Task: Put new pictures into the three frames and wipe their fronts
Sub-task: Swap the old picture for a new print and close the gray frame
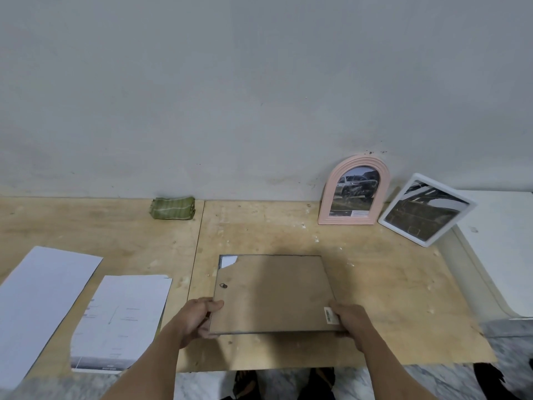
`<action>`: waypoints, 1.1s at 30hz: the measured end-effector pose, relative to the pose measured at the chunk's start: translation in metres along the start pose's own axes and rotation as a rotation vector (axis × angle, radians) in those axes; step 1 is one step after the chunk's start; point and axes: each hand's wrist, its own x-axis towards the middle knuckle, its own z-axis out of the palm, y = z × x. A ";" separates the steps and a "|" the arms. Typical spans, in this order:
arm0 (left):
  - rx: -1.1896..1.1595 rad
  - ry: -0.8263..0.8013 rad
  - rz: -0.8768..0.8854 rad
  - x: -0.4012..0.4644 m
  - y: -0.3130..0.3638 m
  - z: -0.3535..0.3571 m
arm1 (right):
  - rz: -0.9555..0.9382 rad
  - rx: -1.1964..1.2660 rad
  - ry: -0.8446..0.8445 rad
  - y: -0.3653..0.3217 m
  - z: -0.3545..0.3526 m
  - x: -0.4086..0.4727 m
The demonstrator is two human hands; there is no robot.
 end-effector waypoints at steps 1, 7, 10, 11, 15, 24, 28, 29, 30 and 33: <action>-0.004 -0.003 -0.002 0.002 0.001 0.001 | -0.025 -0.016 0.013 -0.002 0.001 0.000; 0.005 0.049 0.000 0.006 0.004 0.003 | -0.007 0.024 -0.129 -0.007 0.004 -0.003; 0.034 0.098 0.031 0.002 0.009 0.003 | -0.029 -0.046 -0.275 -0.007 0.000 -0.002; 0.043 0.123 0.045 0.003 0.010 0.003 | -0.036 -0.045 -0.321 -0.008 -0.001 -0.003; 0.055 0.241 0.106 -0.003 0.023 0.005 | -0.137 0.011 -0.400 -0.034 -0.002 -0.012; -0.133 0.447 0.478 -0.032 0.131 0.040 | -0.852 -0.145 -0.230 -0.174 0.020 -0.087; -0.230 0.702 0.725 -0.076 0.159 0.069 | -1.220 -0.619 0.081 -0.180 0.063 -0.118; -0.266 0.792 0.756 -0.086 0.163 0.075 | -1.279 -0.693 0.107 -0.177 0.074 -0.126; -0.317 0.851 0.793 -0.100 0.163 0.079 | -1.334 -0.761 0.120 -0.174 0.086 -0.135; -0.255 0.923 0.832 -0.128 0.152 0.078 | -1.441 -0.898 0.136 -0.163 0.115 -0.154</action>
